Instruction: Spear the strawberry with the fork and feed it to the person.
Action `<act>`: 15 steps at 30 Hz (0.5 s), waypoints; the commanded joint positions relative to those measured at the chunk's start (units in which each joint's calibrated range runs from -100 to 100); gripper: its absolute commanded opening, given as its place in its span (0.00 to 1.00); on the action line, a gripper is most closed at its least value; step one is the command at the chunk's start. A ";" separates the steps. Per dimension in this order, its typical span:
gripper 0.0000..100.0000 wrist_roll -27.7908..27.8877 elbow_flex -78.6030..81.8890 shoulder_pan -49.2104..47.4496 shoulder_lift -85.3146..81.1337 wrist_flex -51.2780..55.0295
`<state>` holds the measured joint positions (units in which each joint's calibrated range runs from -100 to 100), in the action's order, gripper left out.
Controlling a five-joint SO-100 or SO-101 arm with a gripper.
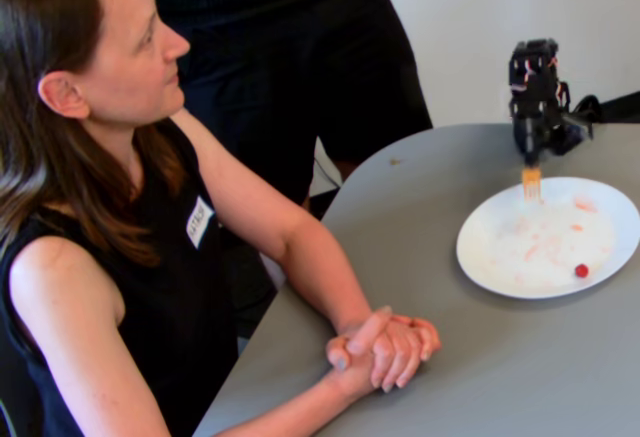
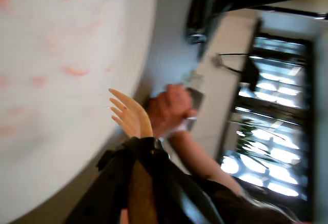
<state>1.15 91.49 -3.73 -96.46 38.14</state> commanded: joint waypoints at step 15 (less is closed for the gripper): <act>0.01 -7.54 -75.44 -10.22 82.10 -9.42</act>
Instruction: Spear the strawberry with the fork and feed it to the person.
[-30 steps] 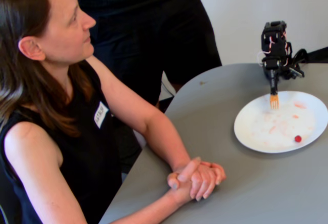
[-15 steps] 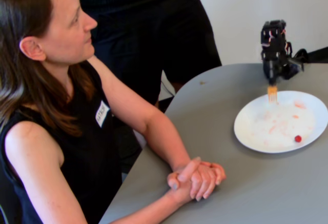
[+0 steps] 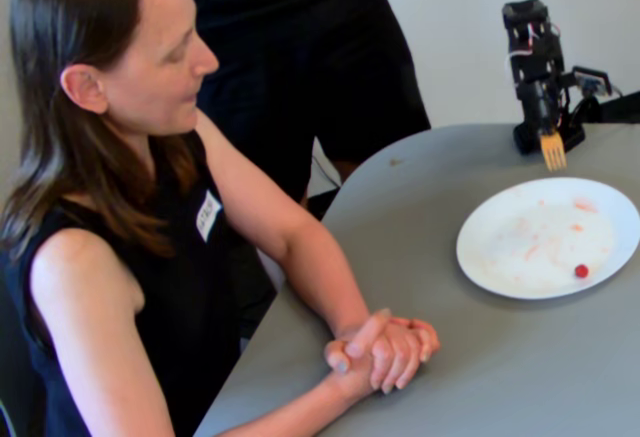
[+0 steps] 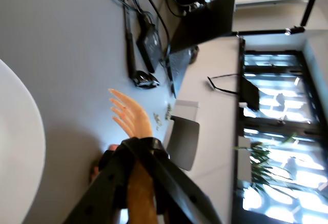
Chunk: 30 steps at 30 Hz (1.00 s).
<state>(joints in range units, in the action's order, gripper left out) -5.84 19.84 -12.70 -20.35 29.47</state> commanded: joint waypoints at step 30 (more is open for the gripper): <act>0.01 -3.18 -15.24 -0.95 34.12 14.91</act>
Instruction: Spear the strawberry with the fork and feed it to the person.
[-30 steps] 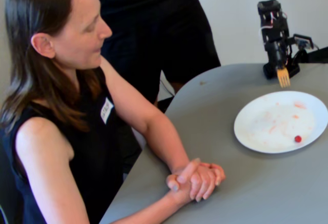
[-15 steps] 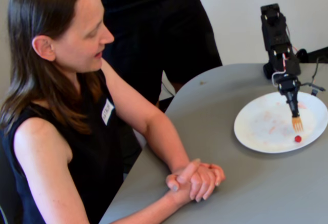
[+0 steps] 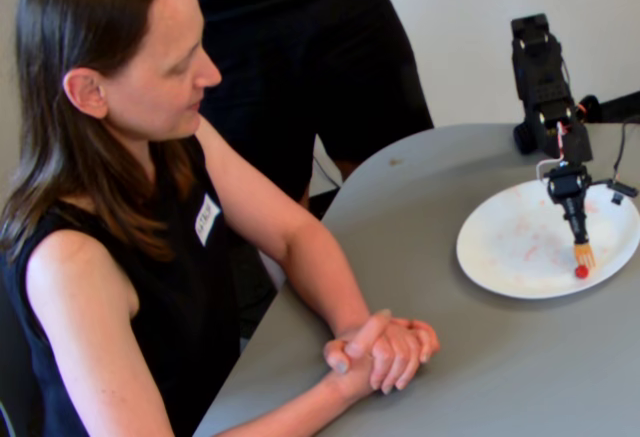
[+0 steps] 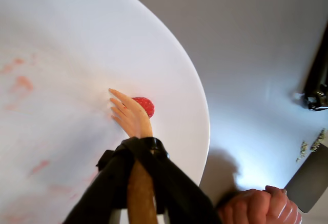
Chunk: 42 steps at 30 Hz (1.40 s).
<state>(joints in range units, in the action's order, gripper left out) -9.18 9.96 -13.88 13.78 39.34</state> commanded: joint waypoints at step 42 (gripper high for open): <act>0.01 -0.32 -21.78 1.42 11.34 8.35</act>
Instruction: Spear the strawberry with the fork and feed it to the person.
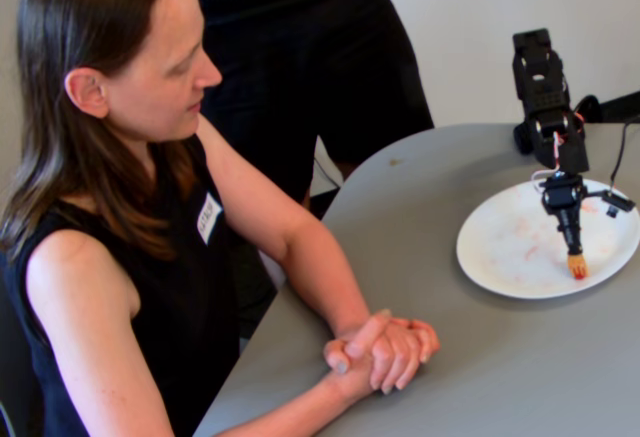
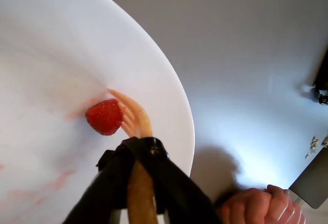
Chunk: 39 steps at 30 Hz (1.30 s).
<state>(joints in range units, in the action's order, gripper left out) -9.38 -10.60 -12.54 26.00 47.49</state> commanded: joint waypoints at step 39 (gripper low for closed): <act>0.01 -0.11 -8.07 46.94 -38.07 -35.92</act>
<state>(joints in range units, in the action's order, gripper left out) -9.38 -17.48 33.92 -16.65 18.32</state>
